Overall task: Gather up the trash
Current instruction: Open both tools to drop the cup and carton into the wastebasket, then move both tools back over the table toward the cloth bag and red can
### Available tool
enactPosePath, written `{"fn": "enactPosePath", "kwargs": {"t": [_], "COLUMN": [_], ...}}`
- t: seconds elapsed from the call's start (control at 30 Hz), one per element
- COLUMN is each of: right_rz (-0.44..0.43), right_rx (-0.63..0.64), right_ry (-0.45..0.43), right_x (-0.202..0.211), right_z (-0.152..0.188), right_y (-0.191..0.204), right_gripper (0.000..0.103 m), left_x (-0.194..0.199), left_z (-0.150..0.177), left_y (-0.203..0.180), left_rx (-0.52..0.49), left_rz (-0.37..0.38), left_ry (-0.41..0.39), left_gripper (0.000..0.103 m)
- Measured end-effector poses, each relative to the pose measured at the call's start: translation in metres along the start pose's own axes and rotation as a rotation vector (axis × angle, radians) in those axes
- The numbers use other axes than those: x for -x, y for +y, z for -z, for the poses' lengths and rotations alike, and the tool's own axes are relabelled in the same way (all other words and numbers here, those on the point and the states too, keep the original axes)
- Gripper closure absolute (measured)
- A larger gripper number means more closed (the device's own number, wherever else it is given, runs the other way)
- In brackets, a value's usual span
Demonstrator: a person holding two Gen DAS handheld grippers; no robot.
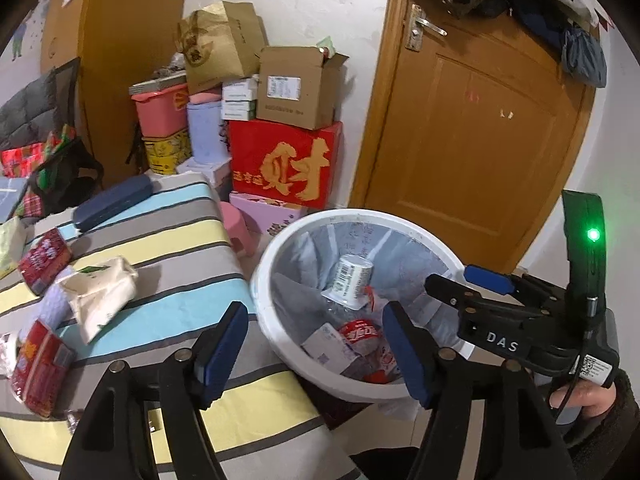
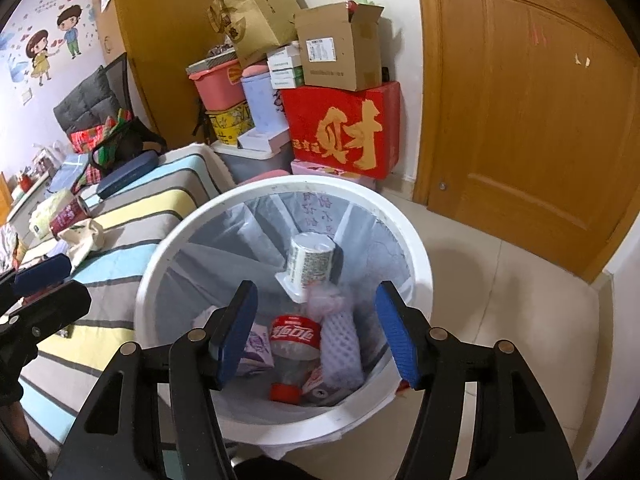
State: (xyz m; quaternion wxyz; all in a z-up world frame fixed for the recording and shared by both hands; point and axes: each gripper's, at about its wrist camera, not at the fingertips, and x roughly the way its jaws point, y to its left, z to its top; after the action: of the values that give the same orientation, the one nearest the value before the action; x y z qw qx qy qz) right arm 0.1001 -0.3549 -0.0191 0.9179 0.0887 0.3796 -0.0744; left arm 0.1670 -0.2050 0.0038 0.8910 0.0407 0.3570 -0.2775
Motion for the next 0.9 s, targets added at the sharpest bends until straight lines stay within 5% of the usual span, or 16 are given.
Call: {"fn": "enactPosePath", "kwargs": {"t": [0.9], "right_rz": [-0.103], "right_rx": [0.058], "right_ry": [-0.084], "right_x": [0.03], "right_z": [0.008], "right_y": [0.07], "right_gripper": [0.04], "left_x": [0.094], "left_z": [0.037], "left_y": [0.065], "left_rx": [0.101], "left_rz": [-0.158], "left_ry": [-0.107], "left_gripper": [0.034]}}
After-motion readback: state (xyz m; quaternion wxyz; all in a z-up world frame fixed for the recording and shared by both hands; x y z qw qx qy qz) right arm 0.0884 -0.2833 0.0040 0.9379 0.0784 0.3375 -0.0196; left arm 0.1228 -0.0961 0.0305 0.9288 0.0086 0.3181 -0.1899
